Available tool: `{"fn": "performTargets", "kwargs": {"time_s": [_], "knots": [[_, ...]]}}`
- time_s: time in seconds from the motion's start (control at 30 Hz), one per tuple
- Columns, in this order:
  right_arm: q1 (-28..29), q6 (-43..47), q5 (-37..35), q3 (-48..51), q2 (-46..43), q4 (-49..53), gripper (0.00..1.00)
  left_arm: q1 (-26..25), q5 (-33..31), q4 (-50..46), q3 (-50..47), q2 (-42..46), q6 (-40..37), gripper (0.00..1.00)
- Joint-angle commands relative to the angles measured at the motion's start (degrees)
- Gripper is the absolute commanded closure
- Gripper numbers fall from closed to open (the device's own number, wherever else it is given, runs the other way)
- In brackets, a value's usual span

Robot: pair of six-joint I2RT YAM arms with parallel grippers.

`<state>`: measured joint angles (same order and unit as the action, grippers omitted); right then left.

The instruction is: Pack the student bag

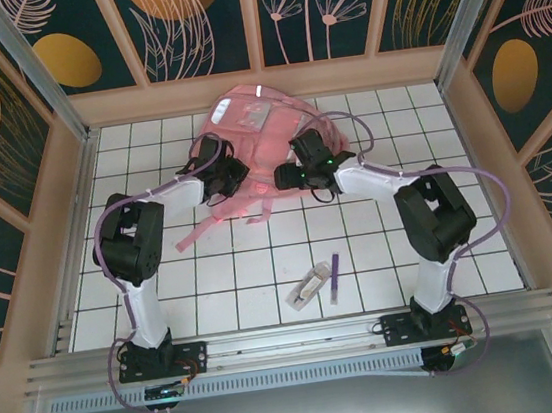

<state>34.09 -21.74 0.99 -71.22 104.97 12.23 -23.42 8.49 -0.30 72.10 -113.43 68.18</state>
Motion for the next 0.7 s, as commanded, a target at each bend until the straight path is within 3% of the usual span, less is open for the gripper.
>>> {"fn": "performTargets", "kwargs": {"time_s": [0.0,0.2,0.5,0.67], "knots": [[1.8,-0.5,0.1,-3.9,2.0,6.9,0.31,-0.1,-0.2,-1.5,1.6,-0.4,3.2,1.0],[4.0,-0.4,-1.7,-9.1,5.5,12.3,0.36,-0.2,1.1,-2.0,1.6,4.4,4.4,1.0],[4.8,-10.7,-20.0,-15.9,8.5,24.1,0.44,-0.6,4.7,0.5,1.5,8.7,11.7,1.0],[4.0,-17.8,-24.8,-21.0,9.9,29.5,0.44,-0.9,6.5,1.3,3.3,9.4,14.6,1.0]]}}
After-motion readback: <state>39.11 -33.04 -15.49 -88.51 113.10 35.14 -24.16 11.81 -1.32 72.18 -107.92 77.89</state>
